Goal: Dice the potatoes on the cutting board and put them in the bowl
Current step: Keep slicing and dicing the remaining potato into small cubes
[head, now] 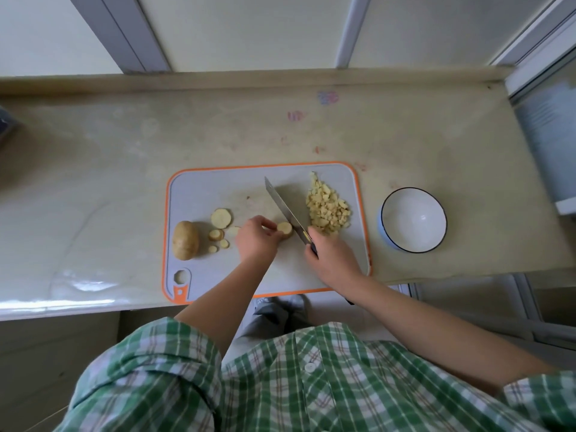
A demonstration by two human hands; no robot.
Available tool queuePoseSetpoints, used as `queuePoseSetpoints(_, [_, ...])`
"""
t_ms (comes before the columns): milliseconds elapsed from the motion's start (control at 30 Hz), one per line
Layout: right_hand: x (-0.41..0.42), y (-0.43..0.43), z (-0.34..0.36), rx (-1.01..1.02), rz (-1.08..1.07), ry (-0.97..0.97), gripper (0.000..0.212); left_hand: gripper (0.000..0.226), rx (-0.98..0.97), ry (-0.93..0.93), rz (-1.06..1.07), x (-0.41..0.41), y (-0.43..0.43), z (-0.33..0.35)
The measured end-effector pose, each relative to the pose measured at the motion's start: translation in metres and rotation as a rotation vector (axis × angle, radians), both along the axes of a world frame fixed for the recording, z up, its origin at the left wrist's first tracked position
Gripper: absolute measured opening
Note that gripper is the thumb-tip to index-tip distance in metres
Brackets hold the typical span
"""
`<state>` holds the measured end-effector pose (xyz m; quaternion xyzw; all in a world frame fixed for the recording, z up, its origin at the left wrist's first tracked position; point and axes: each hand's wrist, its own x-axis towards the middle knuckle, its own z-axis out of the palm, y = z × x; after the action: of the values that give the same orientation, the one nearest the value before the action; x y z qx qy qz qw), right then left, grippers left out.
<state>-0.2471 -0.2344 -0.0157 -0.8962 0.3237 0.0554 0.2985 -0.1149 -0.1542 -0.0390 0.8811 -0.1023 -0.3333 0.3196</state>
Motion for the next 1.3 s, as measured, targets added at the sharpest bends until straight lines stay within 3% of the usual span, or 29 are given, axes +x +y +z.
queuePoseSetpoints(333, [0.008,-0.014,0.007,0.015,0.05,0.11,0.019,0.013,-0.002,-0.031,-0.012,-0.001,-0.003,0.003])
queuePoseSetpoints(467, [0.007,-0.017,0.011,-0.071,0.043,0.076,0.021,0.016,0.021,-0.012,-0.031,0.001,-0.006,0.002])
queuePoseSetpoints(967, [0.013,-0.016,0.02,-0.009,0.095,0.138,0.025,0.018,-0.003,0.082,0.12,-0.001,-0.009,0.007])
queuePoseSetpoints(1300, [0.018,-0.003,0.012,-0.015,0.07,0.165,0.016,0.015,-0.07,0.19,0.213,0.0,-0.008,0.01])
